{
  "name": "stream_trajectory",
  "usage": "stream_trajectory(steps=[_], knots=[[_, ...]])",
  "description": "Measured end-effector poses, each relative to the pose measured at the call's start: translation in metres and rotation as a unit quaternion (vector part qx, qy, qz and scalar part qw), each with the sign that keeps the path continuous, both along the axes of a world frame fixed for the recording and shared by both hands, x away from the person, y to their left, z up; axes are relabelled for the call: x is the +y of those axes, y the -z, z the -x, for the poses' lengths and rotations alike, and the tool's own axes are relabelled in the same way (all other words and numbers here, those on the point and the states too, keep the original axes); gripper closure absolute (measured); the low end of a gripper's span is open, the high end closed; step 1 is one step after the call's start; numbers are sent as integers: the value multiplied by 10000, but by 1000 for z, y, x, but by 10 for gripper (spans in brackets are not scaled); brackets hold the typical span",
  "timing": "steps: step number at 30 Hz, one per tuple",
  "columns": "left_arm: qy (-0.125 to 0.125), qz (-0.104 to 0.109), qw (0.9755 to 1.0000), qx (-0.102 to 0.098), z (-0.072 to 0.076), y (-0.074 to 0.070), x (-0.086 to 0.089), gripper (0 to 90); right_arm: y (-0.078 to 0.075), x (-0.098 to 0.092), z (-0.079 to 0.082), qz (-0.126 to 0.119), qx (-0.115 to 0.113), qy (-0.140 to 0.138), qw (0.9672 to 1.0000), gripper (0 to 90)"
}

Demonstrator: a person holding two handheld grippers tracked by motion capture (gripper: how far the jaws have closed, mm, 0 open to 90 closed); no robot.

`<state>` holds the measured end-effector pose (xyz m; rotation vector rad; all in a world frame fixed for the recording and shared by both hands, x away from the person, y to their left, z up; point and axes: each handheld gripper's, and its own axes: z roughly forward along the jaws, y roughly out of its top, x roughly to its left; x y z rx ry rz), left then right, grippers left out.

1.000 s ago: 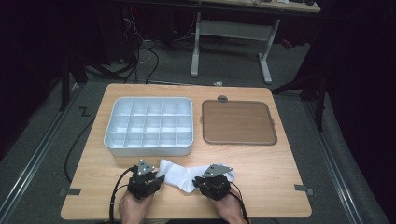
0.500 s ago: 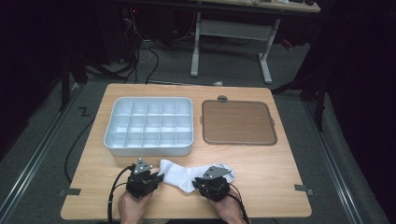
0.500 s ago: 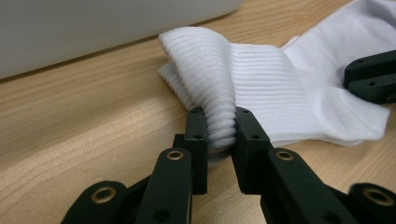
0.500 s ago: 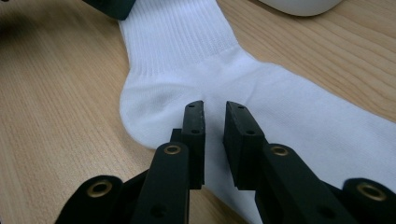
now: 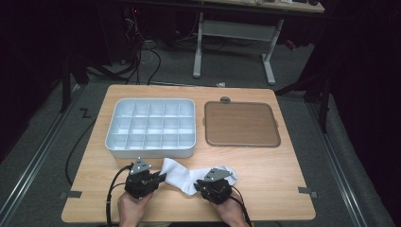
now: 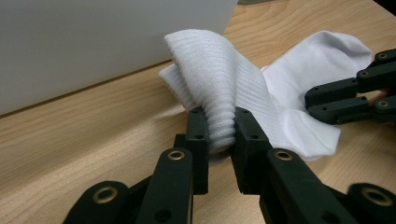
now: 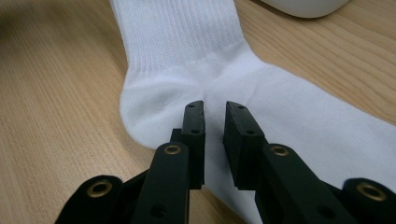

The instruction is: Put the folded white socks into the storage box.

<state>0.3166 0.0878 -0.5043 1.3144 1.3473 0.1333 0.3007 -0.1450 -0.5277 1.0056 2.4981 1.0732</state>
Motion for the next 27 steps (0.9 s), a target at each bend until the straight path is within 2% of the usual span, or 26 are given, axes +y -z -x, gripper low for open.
stream_trajectory(steps=[7,20,27], knots=[[77,149,9998,-103,3,-11,1,788,0,4,-1,1,18,-29,10000,788],[208,257,9991,-255,5,-26,2,788,0,13,-4,-1,32,-139,9999,789],[266,248,9986,-373,6,-34,0,788,0,20,-6,7,33,-232,9997,789]])
